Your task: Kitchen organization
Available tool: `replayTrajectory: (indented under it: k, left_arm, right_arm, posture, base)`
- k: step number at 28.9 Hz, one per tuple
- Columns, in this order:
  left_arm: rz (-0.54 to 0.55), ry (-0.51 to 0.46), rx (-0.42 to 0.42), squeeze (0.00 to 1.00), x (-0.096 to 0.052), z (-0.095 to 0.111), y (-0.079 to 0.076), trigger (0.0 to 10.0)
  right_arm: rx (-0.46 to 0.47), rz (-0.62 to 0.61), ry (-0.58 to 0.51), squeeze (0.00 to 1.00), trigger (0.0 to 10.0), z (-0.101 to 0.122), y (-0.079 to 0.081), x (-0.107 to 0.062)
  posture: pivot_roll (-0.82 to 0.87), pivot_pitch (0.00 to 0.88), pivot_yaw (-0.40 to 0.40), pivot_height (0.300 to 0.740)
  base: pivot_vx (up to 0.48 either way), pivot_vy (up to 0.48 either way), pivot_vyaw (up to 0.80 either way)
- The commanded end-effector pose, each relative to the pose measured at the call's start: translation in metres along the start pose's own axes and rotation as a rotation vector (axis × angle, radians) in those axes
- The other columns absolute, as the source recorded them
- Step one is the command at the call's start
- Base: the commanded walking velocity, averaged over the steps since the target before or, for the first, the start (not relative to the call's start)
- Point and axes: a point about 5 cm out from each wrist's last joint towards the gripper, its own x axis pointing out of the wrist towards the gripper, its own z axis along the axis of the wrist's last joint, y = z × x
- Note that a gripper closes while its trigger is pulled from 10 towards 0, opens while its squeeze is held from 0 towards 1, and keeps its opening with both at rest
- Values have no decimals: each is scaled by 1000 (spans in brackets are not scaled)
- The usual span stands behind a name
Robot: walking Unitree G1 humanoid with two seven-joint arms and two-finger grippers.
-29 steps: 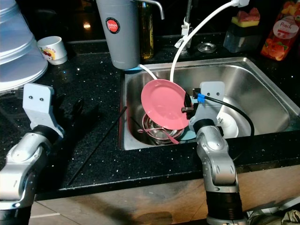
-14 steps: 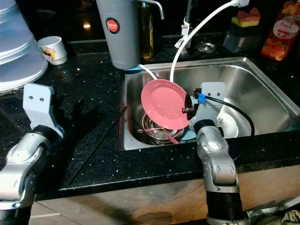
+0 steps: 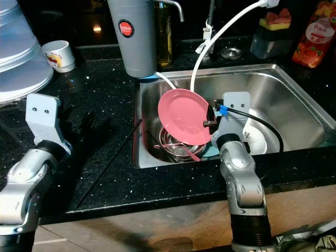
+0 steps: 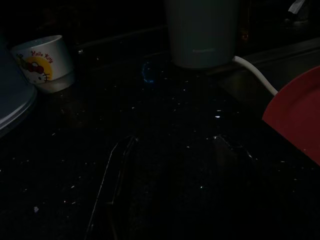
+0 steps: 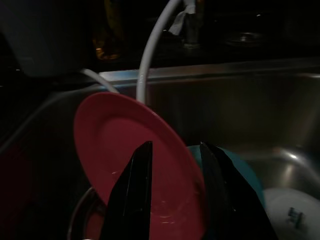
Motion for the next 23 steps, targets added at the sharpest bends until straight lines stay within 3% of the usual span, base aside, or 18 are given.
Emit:
replayTrajectory:
  k: [1,4,6,23]
  left_arm:
    - [2,22,9,0,-1,-5,0,10000]
    - [2,22,9,0,-1,-5,0,10000]
    - [1,22,8,0,0,-5,0,10000]
    - [3,19,5,0,0,-5,0,10000]
  right_arm:
    - [15,23,-2,0,10000,2,4,-1]
    - [17,-8,27,0,10000,-1,2,-1]
    - [-57,-42,49,0,10000,-7,-3,0]
    - [-32,-24,9,0,10000,0,0,2]
  posture:
    - [7,46,15,740]
    - [6,46,15,740]
    - [6,46,15,740]
    - [3,41,14,740]
  base:
    - [0,0,0]
    - [0,0,0]
    - [0,0,0]
    - [0,0,0]
